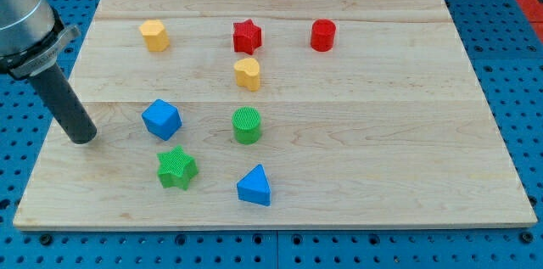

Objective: Place your arm below the yellow heart

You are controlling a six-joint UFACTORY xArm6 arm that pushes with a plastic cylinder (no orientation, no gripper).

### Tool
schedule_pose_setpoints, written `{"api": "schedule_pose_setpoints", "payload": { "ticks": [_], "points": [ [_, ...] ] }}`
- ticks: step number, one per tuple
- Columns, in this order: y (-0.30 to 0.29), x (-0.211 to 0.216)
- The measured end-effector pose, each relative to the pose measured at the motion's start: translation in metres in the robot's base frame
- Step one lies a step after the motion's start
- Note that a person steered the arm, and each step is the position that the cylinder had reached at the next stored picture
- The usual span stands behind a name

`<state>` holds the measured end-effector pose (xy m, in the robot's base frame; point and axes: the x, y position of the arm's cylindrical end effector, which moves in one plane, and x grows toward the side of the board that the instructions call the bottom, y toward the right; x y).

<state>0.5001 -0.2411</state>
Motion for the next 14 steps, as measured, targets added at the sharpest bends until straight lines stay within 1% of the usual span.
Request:
{"api": "schedule_pose_setpoints", "payload": {
  "ticks": [3, 5, 6, 7, 12, 13, 14],
  "points": [
    [0.000, -0.005],
    [0.004, -0.023],
    [0.039, -0.052],
    [0.061, -0.075],
    [0.056, -0.077],
    [0.068, -0.077],
    [0.100, -0.077]
  ]
}}
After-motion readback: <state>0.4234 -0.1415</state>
